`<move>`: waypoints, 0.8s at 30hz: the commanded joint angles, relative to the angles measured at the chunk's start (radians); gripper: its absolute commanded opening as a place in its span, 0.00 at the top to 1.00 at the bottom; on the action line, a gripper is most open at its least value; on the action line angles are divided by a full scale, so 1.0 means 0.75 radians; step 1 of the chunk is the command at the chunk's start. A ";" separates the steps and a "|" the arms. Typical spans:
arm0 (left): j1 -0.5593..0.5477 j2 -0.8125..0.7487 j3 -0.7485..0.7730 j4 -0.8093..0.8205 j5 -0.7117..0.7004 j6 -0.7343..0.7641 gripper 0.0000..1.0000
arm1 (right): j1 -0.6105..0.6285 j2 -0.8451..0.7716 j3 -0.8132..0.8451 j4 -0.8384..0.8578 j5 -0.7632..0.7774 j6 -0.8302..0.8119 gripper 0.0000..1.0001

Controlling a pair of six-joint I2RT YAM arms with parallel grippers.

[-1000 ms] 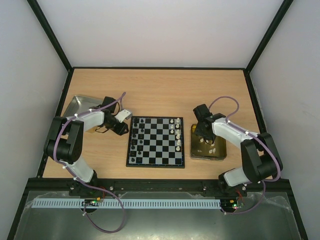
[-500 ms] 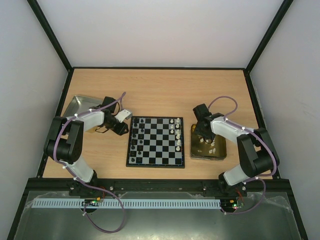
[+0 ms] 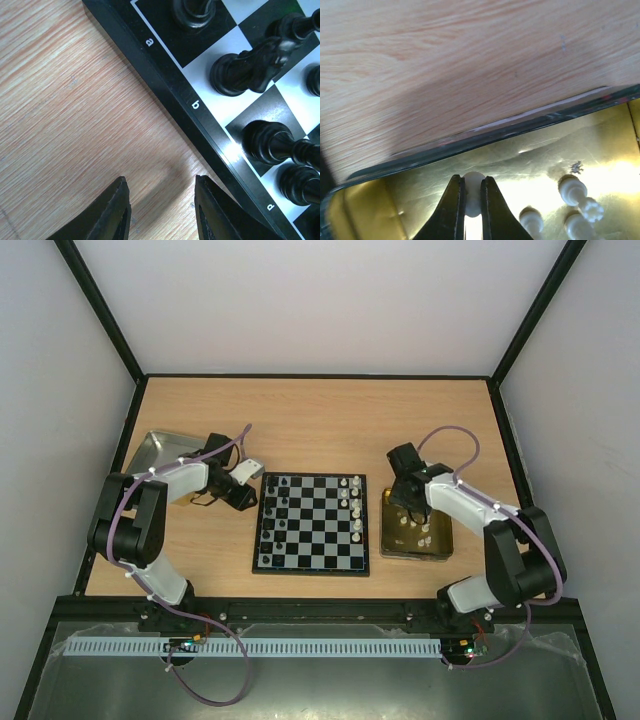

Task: Set up the chess pieces on the board
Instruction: Pick up the chess piece from the storage box, then place the chess piece on the chessboard.

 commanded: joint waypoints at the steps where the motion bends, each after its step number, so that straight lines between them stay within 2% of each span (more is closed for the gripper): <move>1: 0.015 0.017 -0.038 -0.062 -0.068 -0.012 0.63 | 0.090 -0.072 0.095 -0.119 0.105 -0.006 0.98; 7: 0.017 0.014 -0.040 -0.062 -0.068 -0.012 0.62 | 0.343 -0.048 0.310 -0.233 0.188 0.056 0.98; 12: 0.023 0.014 -0.039 -0.062 -0.068 -0.012 0.62 | 0.503 0.043 0.450 -0.274 0.154 0.073 0.98; 19: 0.027 0.011 -0.037 -0.065 -0.064 -0.011 0.62 | 0.623 0.175 0.477 -0.242 0.049 0.046 0.98; 24: 0.028 0.010 -0.036 -0.066 -0.061 -0.010 0.63 | 0.636 0.210 0.419 -0.183 -0.018 0.038 0.98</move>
